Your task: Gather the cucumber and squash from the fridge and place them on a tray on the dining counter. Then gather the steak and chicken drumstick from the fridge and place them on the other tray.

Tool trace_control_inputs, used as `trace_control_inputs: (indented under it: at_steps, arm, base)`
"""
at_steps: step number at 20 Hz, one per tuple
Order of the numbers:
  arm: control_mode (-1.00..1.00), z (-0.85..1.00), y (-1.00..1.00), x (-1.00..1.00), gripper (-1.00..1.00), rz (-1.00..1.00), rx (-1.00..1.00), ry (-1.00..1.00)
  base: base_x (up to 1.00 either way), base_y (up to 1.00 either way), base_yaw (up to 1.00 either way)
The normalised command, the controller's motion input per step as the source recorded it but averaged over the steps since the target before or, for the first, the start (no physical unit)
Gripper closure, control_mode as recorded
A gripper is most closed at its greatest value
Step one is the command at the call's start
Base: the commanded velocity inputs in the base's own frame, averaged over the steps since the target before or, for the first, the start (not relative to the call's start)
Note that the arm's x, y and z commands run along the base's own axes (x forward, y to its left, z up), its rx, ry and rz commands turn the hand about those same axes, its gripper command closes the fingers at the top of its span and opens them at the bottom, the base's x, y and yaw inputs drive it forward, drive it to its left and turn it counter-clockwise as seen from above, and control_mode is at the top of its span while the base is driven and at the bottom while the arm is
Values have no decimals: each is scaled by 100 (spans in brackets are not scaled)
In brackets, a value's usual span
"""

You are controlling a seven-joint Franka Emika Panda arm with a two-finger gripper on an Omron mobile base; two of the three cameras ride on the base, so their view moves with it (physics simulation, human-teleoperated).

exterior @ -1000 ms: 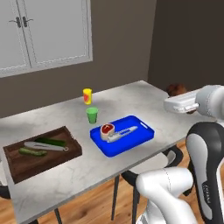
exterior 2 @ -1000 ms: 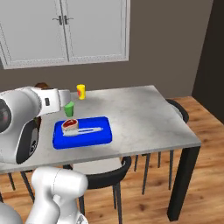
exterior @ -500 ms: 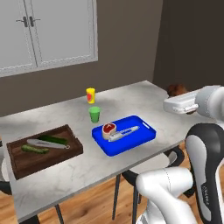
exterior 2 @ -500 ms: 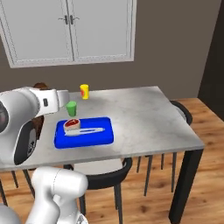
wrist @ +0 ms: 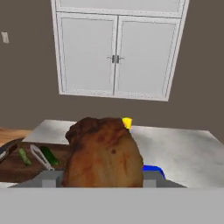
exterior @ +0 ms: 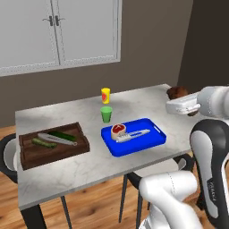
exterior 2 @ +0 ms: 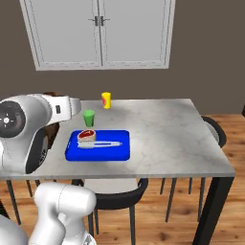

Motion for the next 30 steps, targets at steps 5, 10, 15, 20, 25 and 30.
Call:
trace_control_inputs:
  at_steps: [5,10,15,20,25,30]
  arm:
    - [-100,-20,-3,72,100,18,0,49]
    - [-100,-33,0,60,100,12,0,38]
    - [-100,-44,-1,17,100,22,0,2]
    - [-100,-57,0,0,100,25,0,-18]
    - [-100,-33,-2,10,100,26,0,-6]
    - [-100,-29,-4,25,100,27,-1,1]
  base:
    - [0,0,0]
    - [0,0,0]
    - [0,0,0]
    - [0,0,0]
    - [0,0,0]
    - [0,0,0]
